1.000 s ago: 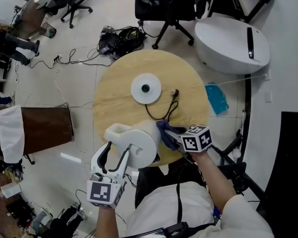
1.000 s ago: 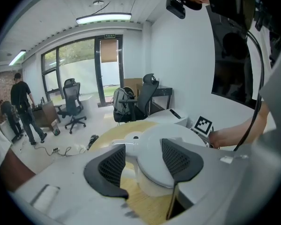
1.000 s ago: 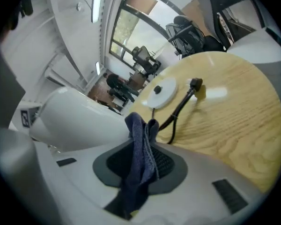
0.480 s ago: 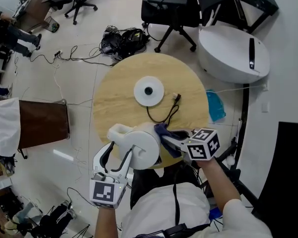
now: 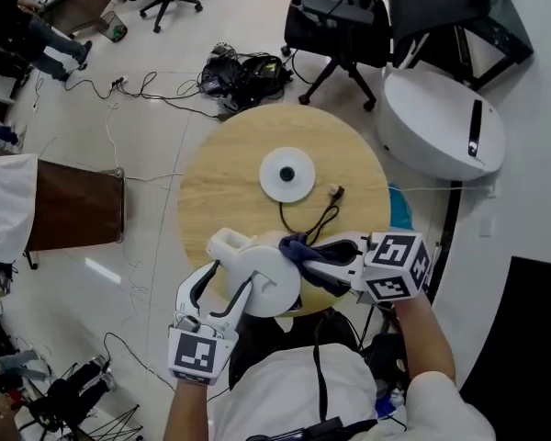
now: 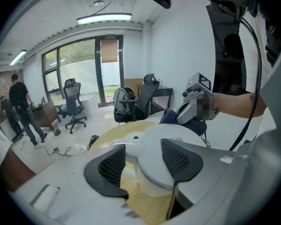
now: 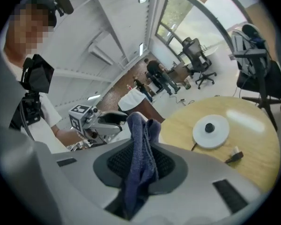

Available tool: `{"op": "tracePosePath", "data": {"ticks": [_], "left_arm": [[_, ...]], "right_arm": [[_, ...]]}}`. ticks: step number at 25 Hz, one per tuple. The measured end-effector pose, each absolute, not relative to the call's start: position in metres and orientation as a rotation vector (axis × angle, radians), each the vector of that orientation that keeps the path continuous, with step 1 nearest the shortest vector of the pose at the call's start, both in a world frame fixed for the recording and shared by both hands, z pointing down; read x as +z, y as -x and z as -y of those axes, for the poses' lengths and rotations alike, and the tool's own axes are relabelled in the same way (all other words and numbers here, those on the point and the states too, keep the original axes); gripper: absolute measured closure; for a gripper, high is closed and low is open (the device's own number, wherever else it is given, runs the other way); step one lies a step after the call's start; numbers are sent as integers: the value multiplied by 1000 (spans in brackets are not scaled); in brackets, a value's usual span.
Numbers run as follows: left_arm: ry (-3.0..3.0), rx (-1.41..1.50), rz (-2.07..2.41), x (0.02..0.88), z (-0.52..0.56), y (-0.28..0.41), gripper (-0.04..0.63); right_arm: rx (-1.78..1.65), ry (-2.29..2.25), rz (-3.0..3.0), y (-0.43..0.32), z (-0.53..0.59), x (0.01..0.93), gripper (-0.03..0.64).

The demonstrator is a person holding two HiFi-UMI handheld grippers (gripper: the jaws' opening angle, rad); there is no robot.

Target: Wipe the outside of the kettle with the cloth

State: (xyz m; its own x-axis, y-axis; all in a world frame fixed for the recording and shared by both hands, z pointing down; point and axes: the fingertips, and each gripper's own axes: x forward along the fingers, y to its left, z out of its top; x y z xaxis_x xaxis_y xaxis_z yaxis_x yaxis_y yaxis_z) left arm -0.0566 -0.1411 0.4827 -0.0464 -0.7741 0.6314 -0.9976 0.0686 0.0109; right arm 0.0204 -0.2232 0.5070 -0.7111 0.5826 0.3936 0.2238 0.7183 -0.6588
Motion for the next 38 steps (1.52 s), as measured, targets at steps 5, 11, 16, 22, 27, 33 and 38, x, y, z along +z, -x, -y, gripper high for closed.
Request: {"op": "tracePosePath", "data": {"ticks": [5,11,16,22,27,33,38], "left_arm": [[-1763,608,1879,481,142,56,360],[-1767,613,1882,481,142,56,360],[-1763,591,1897,482,141,54,362],[-1768,566,1913,485,142,50,362],[-1779,547,1936,486,142,46,362],[-1789,546,1942,487,146,44,362],[-1781,535,1943,486,149,44,362]], "right_arm": [[702,698,2193,-5,229,553,534],[578,691,2008,9,230,633,534],[542,673,1888,12,231,686,534],[454,805,1872,11,223,655,534],[339,960,1934,19,217,578,534],[260,1096,1978,29,215,520,535],[167,1264,1886,39,212,525,534]]}}
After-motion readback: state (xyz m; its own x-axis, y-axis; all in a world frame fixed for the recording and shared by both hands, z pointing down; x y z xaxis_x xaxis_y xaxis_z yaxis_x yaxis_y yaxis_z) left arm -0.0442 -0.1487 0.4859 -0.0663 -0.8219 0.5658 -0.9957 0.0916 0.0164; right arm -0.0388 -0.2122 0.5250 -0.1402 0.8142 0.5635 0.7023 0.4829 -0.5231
